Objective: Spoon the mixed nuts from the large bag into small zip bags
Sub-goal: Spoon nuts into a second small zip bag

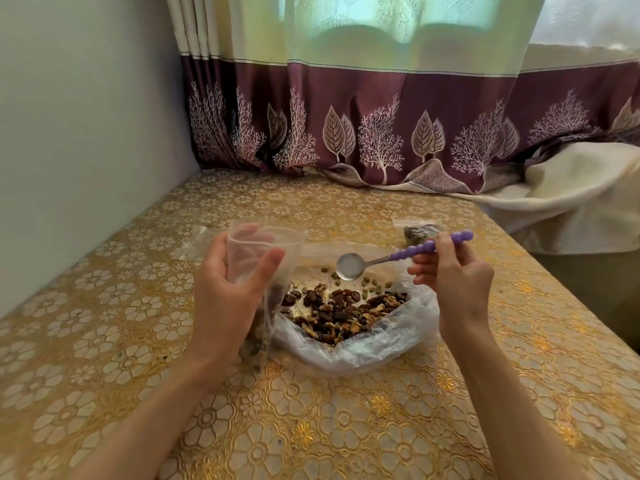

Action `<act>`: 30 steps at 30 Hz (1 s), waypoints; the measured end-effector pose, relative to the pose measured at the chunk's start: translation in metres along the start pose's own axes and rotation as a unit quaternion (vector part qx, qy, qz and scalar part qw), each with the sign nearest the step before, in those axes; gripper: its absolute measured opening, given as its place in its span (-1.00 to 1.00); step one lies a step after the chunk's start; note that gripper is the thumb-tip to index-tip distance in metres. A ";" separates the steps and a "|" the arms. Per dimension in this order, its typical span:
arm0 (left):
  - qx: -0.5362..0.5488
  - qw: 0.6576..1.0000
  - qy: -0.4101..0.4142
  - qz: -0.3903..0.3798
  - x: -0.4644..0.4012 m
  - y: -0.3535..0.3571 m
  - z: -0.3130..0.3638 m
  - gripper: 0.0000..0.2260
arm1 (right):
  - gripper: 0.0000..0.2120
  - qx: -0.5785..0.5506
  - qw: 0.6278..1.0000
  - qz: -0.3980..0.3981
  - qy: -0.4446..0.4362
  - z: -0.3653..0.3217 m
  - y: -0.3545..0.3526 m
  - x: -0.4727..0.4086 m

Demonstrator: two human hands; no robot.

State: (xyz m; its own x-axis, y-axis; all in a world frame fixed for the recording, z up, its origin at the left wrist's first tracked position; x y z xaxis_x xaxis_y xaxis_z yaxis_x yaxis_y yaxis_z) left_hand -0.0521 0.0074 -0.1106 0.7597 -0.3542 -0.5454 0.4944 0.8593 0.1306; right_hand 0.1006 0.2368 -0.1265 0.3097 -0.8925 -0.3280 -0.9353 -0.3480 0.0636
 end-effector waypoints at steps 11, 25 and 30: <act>0.059 0.998 0.031 -0.013 -0.004 -0.003 0.009 -0.71 | -0.75 0.092 0.995 0.011 0.028 0.019 -0.011 -0.010; -0.091 0.991 -0.056 -0.081 0.005 0.010 -0.013 -0.12 | -0.72 0.058 0.986 -0.109 0.110 0.024 0.011 -0.002; -0.102 0.987 -0.073 -0.099 0.007 0.011 -0.020 -0.36 | -0.71 0.038 0.989 -0.076 0.124 0.027 0.004 -0.004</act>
State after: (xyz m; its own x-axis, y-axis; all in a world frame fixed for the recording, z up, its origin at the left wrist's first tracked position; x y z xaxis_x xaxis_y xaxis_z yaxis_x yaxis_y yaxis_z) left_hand -0.0500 0.0223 -0.1296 0.7174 -0.5586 -0.4162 0.5545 0.8196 -0.1443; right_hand 0.0908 0.2464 -0.1508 0.4720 -0.8773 -0.0874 -0.8816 -0.4700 -0.0428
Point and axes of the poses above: each hand's wrist, its own x-axis away from the middle knuckle, its own y-axis out of the palm, z = x × y, the point moved 7 cm from there along -x, towards the middle knuckle, and after that the axes turned 10 degrees about x, right-handed, at the moved point
